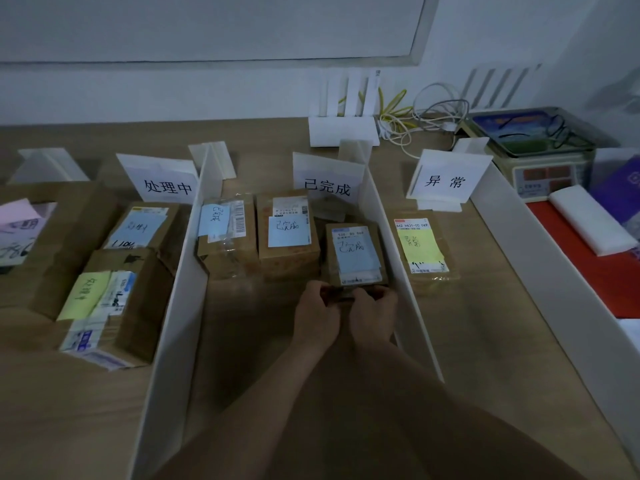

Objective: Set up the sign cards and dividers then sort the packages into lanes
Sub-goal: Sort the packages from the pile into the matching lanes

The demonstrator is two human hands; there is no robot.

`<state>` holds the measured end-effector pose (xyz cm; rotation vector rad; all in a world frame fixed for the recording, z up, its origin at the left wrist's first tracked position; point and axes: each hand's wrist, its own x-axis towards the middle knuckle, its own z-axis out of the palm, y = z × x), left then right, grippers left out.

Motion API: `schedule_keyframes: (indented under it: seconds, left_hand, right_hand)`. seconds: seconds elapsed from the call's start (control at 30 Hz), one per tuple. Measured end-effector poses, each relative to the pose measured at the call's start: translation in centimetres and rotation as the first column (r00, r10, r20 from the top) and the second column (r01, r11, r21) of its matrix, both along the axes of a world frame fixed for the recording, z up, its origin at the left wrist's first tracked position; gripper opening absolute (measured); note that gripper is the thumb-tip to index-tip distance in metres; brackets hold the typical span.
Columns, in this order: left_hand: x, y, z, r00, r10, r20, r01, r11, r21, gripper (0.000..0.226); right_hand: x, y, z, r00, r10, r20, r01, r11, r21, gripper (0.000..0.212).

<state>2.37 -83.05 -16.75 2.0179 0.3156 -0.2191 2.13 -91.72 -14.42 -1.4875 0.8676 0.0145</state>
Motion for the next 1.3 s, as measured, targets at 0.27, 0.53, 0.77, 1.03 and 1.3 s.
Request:
schedule_keyframes:
  seconds: [0.27, 0.53, 0.77, 1.03, 1.3]
  left_hand:
    - [1.2, -0.1, 0.3, 1.000, -0.011, -0.004, 0.011, 0.999, -0.051, 0.035]
    - [1.0, 0.2, 1.0, 0.996, -0.068, -0.051, 0.063, 0.993, -0.101, 0.049]
    - [-0.9, 1.5, 2.0, 0.993, -0.106, -0.044, 0.100, 0.987, -0.128, 0.051]
    - [-4.8, 4.5, 6.1, 0.989, -0.149, 0.004, 0.148, 0.984, -0.097, 0.053]
    - [-9.7, 8.2, 11.1, 0.992, -0.116, 0.053, 0.123, 0.978, -0.171, 0.041]
  right_hand:
    - [1.7, 0.4, 0.1, 0.994, 0.107, 0.026, -0.106, 0.994, -0.010, 0.044]
    - [2.1, 0.1, 0.2, 0.986, 0.165, 0.027, -0.165, 0.986, -0.004, 0.047]
    - [0.3, 1.0, 0.8, 0.980, 0.197, 0.016, -0.196, 0.980, -0.031, 0.049]
    - [-3.4, 2.4, 2.6, 0.981, 0.167, 0.100, -0.157, 0.983, -0.097, 0.042]
    - [-9.5, 4.3, 9.3, 0.960, 0.235, 0.155, -0.200, 0.956, -0.214, 0.044]
